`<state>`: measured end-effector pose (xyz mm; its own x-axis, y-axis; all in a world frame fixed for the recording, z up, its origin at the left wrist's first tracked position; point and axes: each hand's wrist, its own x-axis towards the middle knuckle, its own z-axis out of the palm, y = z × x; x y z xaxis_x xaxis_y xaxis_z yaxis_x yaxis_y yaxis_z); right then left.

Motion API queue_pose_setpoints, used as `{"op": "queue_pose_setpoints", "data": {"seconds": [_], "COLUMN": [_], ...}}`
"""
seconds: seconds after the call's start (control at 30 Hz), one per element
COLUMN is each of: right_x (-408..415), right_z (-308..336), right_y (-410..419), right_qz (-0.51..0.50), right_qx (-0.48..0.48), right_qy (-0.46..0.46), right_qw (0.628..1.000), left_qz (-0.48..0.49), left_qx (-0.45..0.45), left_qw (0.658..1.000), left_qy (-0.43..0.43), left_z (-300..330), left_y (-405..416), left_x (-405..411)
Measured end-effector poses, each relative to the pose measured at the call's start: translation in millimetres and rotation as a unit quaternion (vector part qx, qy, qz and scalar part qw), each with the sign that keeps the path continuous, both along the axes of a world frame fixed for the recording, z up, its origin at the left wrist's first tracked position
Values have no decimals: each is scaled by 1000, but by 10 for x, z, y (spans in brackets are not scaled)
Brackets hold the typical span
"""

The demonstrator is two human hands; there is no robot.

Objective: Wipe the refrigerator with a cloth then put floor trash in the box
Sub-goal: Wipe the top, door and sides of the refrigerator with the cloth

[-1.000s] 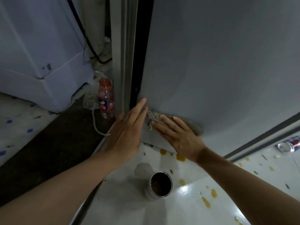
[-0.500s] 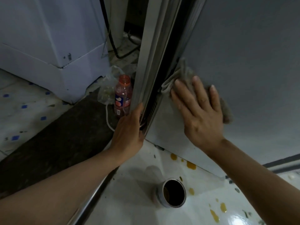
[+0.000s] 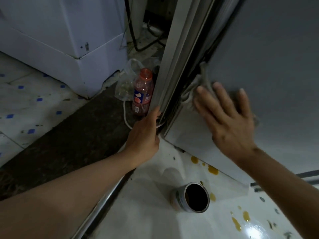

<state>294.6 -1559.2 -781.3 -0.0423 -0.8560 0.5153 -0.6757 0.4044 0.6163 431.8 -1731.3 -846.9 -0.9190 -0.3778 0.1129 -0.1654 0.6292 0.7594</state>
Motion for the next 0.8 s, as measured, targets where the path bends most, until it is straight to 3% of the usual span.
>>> {"op": "queue_pose_setpoints", "data": {"seconds": [0.1, 0.27, 0.43, 0.53, 0.63, 0.73, 0.8], "right_x": [4, 22, 16, 59, 82, 48, -14], "right_z": [-86, -653, -1203, -1285, -1118, -806, -667], "right_y": [97, 98, 141, 84, 137, 310, 479], "right_qz": [1, 1, -7, -28, -17, -6, 3], "right_qx": [-9, 180, 400, 466, 410, 254, 161], "right_qy": [0, -25, -55, -71, -70, -35, -40], "right_qw": [1000, 983, 915, 881, 909, 967, 986], "left_qz": [-3, -24, -39, -43, -33, -39, -35], "left_qx": [7, 39, 53, 56, 63, 45, 31], "left_qw": [1000, 999, 997, 997, 996, 997, 998], "left_qy": [-6, -10, -32, -42, -57, -51, -37], "left_z": [-95, -239, -310, -286, -258, -234, -235], "left_y": [48, 158, 259, 329, 380, 362, 347], "left_x": [-42, -126, -163, -208, -206, -178, -175]}}
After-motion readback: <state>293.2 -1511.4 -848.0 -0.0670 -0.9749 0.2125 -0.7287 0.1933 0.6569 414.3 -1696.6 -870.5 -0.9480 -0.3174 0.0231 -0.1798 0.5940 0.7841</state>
